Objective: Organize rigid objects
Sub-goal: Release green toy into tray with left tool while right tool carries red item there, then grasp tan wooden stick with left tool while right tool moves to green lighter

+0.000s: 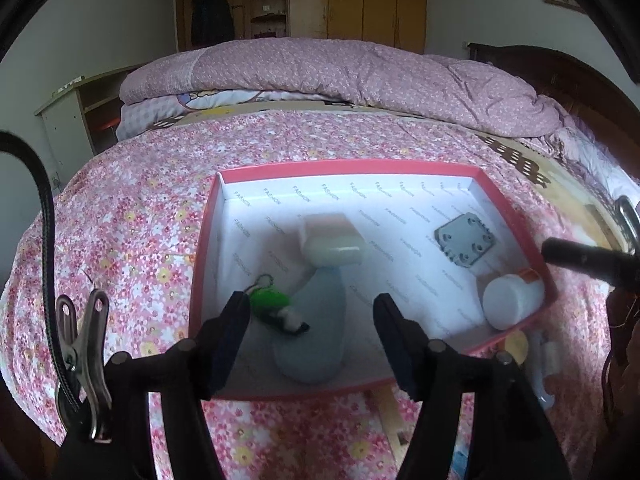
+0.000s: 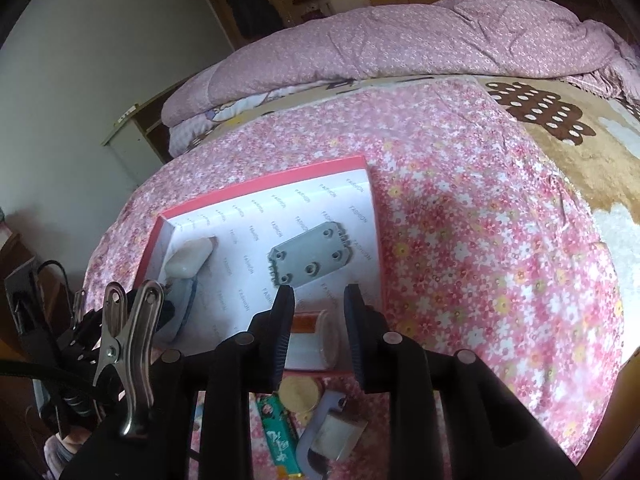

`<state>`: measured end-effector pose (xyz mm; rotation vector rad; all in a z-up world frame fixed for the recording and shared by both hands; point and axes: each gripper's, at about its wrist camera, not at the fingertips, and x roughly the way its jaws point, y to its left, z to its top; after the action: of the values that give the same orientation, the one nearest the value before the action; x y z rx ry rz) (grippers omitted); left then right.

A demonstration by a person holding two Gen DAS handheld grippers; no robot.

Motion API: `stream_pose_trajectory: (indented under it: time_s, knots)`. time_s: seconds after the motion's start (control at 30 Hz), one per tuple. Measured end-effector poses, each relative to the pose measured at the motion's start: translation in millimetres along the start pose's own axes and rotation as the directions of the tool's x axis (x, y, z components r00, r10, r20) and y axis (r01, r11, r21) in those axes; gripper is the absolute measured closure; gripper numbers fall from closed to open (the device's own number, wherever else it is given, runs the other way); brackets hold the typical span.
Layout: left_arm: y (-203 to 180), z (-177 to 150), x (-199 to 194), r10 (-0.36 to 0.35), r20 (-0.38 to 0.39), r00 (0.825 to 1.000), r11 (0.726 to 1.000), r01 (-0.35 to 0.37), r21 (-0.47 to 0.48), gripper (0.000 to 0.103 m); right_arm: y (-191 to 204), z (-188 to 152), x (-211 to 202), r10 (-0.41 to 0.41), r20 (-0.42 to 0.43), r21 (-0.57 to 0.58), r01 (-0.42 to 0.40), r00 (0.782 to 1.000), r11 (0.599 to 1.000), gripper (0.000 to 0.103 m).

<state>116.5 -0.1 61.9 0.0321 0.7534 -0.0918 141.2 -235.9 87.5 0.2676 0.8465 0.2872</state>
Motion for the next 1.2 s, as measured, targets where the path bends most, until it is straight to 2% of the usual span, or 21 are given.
stream_pose_trajectory:
  time_s: [0.3, 0.73, 0.97, 1.2]
  knots:
    - [-4, -6, -24, -0.034, 0.003, 0.999, 0.999, 0.034, -0.013, 0.035, 17, -21, -21, 0.034, 0.007, -0.055, -0.033, 0.999, 0.998, 0.074]
    - [-16, -30, -56, -0.041, 0.0, 0.999, 0.999, 0.041, 0.027, 0.035, 19, -58, -36, 0.023, -0.024, -0.089, -0.025, 0.999, 0.996, 0.074]
    - [-21, -45, -56, -0.027, -0.026, 0.999, 0.999, 0.028, 0.041, 0.035, 21, -76, -37, -0.005, -0.05, -0.124, -0.001, 0.999, 0.992, 0.073]
    - [-30, -61, -51, -0.067, -0.053, 0.996, 0.997, 0.069, 0.041, 0.035, 19, -96, -31, -0.013, -0.109, -0.148, -0.003, 0.994, 0.989, 0.073]
